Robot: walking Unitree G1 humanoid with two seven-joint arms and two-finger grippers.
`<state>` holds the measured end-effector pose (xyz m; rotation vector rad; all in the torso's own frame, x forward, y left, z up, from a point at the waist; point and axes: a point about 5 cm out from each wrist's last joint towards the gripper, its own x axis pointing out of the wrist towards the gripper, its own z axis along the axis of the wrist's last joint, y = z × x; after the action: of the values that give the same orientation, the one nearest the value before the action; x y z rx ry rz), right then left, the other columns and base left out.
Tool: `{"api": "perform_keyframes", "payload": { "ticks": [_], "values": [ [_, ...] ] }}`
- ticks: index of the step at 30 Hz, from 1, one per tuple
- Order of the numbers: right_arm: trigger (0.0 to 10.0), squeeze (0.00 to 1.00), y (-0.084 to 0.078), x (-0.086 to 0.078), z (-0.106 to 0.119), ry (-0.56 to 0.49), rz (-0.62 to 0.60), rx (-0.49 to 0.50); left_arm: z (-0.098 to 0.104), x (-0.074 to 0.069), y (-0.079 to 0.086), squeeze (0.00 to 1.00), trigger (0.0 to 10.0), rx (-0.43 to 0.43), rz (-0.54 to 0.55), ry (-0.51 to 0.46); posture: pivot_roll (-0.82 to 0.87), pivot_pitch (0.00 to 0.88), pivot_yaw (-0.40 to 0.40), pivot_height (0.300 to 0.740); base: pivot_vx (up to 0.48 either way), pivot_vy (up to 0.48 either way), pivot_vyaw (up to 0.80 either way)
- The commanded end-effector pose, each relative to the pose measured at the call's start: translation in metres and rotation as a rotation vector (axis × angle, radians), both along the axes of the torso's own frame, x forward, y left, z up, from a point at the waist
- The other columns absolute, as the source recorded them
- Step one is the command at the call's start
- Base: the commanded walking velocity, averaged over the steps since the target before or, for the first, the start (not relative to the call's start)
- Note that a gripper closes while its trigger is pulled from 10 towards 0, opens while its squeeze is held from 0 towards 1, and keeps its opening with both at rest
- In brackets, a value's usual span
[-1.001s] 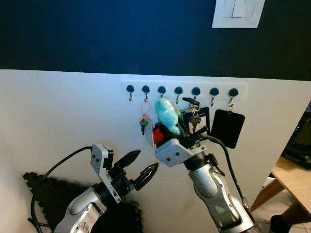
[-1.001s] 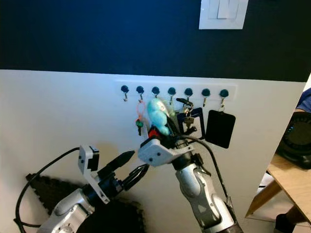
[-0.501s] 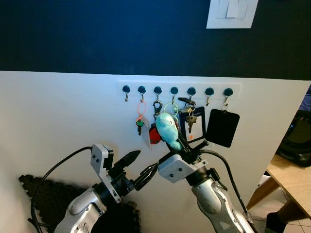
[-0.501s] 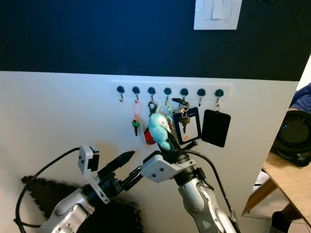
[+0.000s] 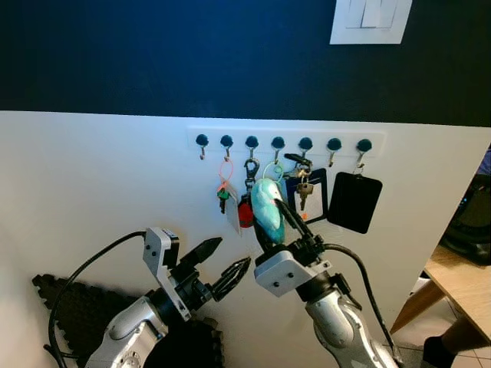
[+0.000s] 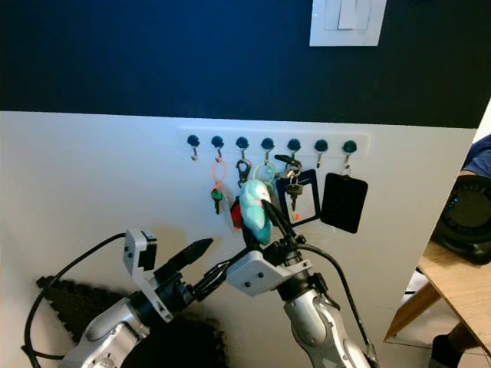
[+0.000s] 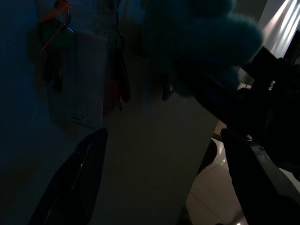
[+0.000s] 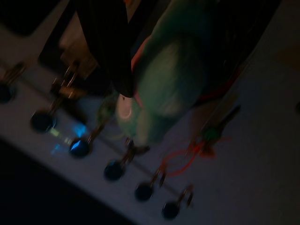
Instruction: Hang keys on a hook
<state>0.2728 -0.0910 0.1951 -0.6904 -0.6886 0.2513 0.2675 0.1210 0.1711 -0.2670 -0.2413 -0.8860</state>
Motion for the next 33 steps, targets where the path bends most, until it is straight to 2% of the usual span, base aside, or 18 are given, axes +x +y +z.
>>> {"api": "perform_keyframes", "payload": {
  "ticks": [1, 6, 8, 10, 13, 16, 17, 19, 20, 21, 23, 24, 25, 26, 27, 28, 31, 33],
  "values": [
    [10.0, 0.0, -0.005, -0.001, -0.01, 0.043, -0.016, 0.017, -0.004, -0.002, 0.0, 0.0, 10.0, 0.007, 0.0, 0.013, 0.06, 0.053, 0.036, 0.74, 0.0, 0.0, 0.0],
    [10.0, 0.0, -0.011, -0.008, -0.033, 0.117, -0.02, 0.014, -0.01, -0.003, 0.001, 0.0, 10.0, 0.018, 0.003, 0.033, 0.06, 0.054, 0.035, 0.74, 0.0, 0.0, 0.0],
    [10.0, 0.0, -0.016, -0.014, -0.054, 0.194, -0.03, 0.003, -0.015, -0.004, 0.002, 0.0, 10.0, 0.03, 0.009, 0.045, 0.06, 0.056, 0.036, 0.74, 0.0, 0.0, 0.0],
    [10.0, 0.0, -0.02, -0.017, -0.064, 0.234, -0.044, 0.014, -0.018, -0.005, 0.002, 0.0, 10.0, 0.044, 0.014, 0.051, 0.06, 0.055, 0.036, 0.74, 0.0, 0.0, 0.0],
    [10.0, 0.0, -0.022, -0.018, -0.069, 0.253, -0.051, 0.023, -0.02, -0.005, 0.003, 0.0, 10.0, 0.053, 0.017, 0.053, 0.06, 0.055, 0.036, 0.74, 0.0, 0.0, 0.0],
    [10.0, 0.0, -0.035, -0.021, -0.094, 0.371, -0.121, 0.106, -0.028, -0.003, 0.006, 0.0, 10.0, 0.078, 0.062, 0.072, 0.06, 0.055, 0.037, 0.74, 0.0, 0.0, 0.0],
    [10.0, 0.0, -0.042, -0.023, -0.113, 0.467, -0.158, 0.137, -0.039, 0.001, 0.01, 0.0, 10.0, 0.136, 0.115, 0.102, 0.06, 0.052, 0.037, 0.74, 0.0, 0.0, 0.0],
    [10.0, 0.0, -0.044, -0.024, -0.12, 0.502, -0.169, 0.146, -0.043, 0.002, 0.011, 0.0, 10.0, 0.165, 0.134, 0.117, 0.06, 0.052, 0.037, 0.74, 0.0, 0.0, 0.0],
    [10.0, 0.0, -0.049, -0.026, -0.146, 0.681, -0.202, 0.206, -0.065, 0.005, 0.017, 0.0, 10.0, 0.291, 0.197, 0.199, 0.06, 0.051, 0.037, 0.74, 0.0, 0.0, 0.0],
    [10.0, 0.0, -0.049, -0.026, -0.146, 0.681, -0.202, 0.206, -0.065, 0.005, 0.017, 0.0, 10.0, 0.291, 0.197, 0.199, 0.06, 0.051, 0.037, 0.74, 0.0, 0.0, 0.0],
    [10.0, 0.0, -0.056, -0.034, -0.181, 0.919, -0.25, 0.327, -0.097, 0.006, 0.029, 0.0, 10.0, 0.474, 0.291, 0.309, 0.06, 0.05, 0.037, 0.74, 0.0, 0.0, 0.0],
    [10.0, 0.0, -0.056, -0.034, -0.181, 0.919, -0.25, 0.327, -0.097, 0.006, 0.029, 0.0, 10.0, 0.474, 0.291, 0.309, 0.06, 0.05, 0.037, 0.74, 0.0, 0.0, 0.0],
    [10.0, 0.0, -0.062, -0.04, -0.199, 1.026, -0.294, 0.41, -0.114, 0.006, 0.039, 0.0, 10.0, 0.527, 0.372, 0.375, 0.06, 0.05, 0.035, 0.74, 0.0, 0.0, 0.0],
    [10.0, 0.0, -0.068, -0.045, -0.21, 1.076, -0.336, 0.469, -0.127, 0.005, 0.047, 0.0, 10.0, 0.548, 0.447, 0.432, 0.06, 0.049, 0.035, 0.74, 0.0, 0.0, 0.0],
    [10.0, 0.0, -0.074, -0.051, -0.222, 1.136, -0.384, 0.509, -0.144, 0.002, 0.057, 0.0, 10.0, 0.613, 0.527, 0.503, 0.06, 0.046, 0.034, 0.74, 0.0, 0.0, 0.0],
    [10.0, 0.0, -0.074, -0.051, -0.222, 1.136, -0.384, 0.509, -0.144, 0.002, 0.057, 0.0, 10.0, 0.613, 0.527, 0.503, 0.06, 0.046, 0.034, 0.74, 0.0, 0.0, 0.0],
    [10.0, 0.0, -0.083, -0.062, -0.241, 1.223, -0.46, 0.541, -0.178, -0.013, 0.074, 0.0, 10.0, 0.745, 0.629, 0.642, 0.06, 0.04, 0.031, 0.74, 0.0, 0.0, 0.0],
    [10.0, 0.0, -0.084, -0.064, -0.244, 1.242, -0.473, 0.552, -0.187, -0.019, 0.077, 0.0, 10.0, 0.779, 0.646, 0.682, 0.06, 0.038, 0.03, 0.74, 0.0, 0.0, 0.0]
  ]
}}
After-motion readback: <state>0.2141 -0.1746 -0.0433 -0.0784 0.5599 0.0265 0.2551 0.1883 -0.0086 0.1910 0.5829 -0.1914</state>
